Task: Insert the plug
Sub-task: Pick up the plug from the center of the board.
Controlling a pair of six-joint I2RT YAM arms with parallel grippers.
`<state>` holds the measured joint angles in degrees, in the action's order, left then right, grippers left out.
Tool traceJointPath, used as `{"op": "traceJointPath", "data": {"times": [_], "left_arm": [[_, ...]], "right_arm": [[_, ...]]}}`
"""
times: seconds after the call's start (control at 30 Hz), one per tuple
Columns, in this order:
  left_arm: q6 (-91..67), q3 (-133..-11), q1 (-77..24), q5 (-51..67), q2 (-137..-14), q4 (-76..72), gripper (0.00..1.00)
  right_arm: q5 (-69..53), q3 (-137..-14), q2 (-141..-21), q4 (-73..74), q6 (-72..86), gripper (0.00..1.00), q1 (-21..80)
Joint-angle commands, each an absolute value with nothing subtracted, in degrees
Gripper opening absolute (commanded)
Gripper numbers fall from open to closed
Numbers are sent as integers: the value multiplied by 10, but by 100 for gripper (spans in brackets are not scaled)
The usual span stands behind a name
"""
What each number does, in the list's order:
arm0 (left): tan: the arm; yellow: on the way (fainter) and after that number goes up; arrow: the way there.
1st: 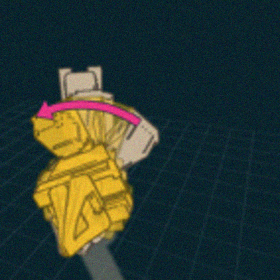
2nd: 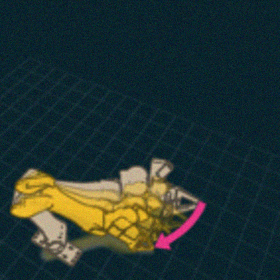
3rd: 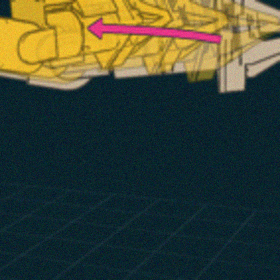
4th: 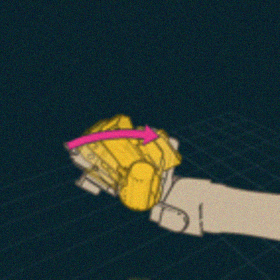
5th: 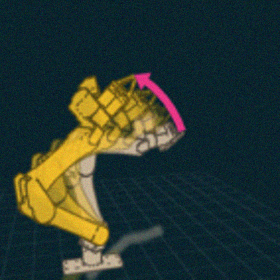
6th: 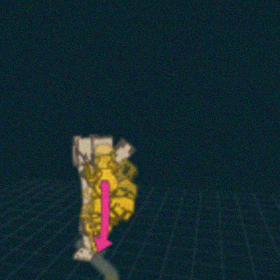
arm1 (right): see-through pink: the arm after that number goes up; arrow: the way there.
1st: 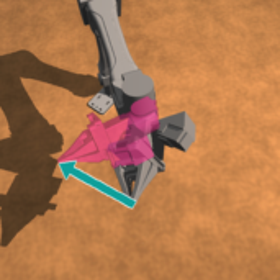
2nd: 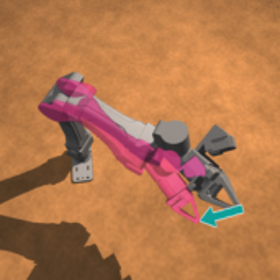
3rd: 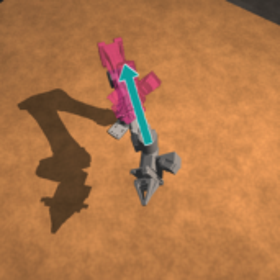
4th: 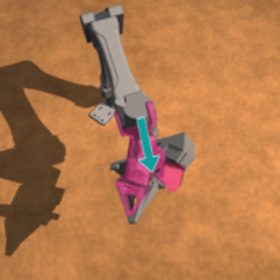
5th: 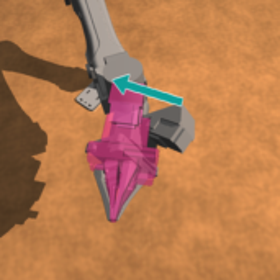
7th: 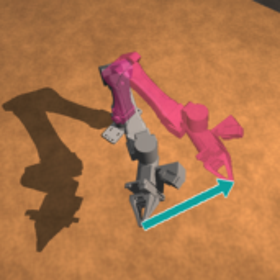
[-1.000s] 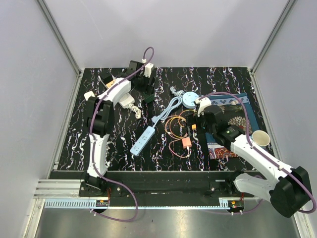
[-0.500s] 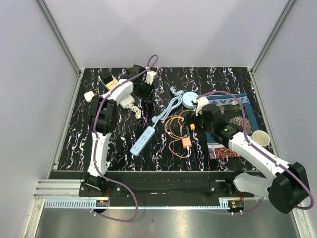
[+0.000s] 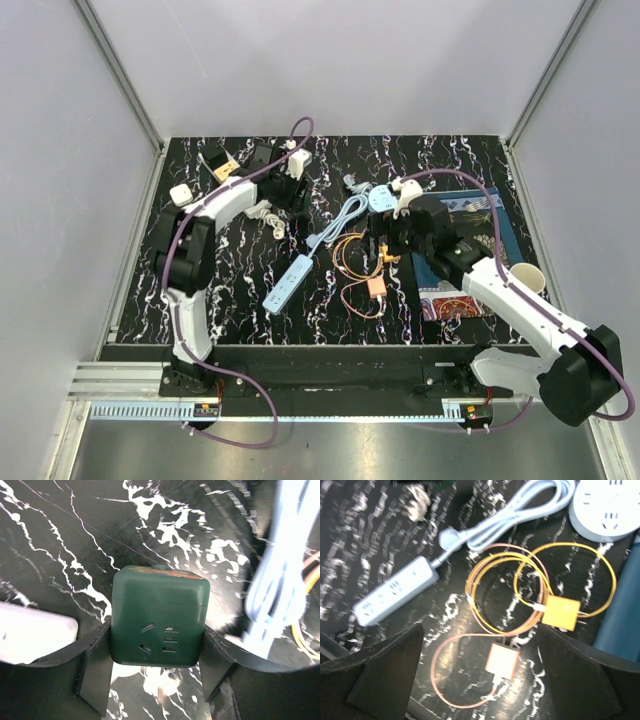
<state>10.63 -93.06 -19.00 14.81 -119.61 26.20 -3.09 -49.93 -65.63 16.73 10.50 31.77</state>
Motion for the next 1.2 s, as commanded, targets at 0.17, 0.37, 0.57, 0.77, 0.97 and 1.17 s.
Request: {"op": "traceJointPath", "data": {"times": [0.17, 0.37, 0.57, 0.77, 0.97, 1.17], "left_arm": [[117, -614, -258, 127, -843, -153, 0], [122, -457, -323, 91, -711, -280, 0], [142, -404, -388, 90, -627, -269, 0], [155, -386, -433, 97, -586, -269, 0], [171, -393, -463, 96, -582, -267, 0], [176, -393, -482, 58, -585, -279, 0]], "right_arm": [[-133, -589, -653, 178, 250, 100, 308], [-172, -630, -645, 208, 243, 100, 308], [-203, -658, -639, 216, 243, 100, 307], [-242, -674, -647, 213, 251, 100, 307], [-280, -681, -652, 190, 279, 100, 307], [-293, -683, -654, 172, 315, 100, 307]]}}
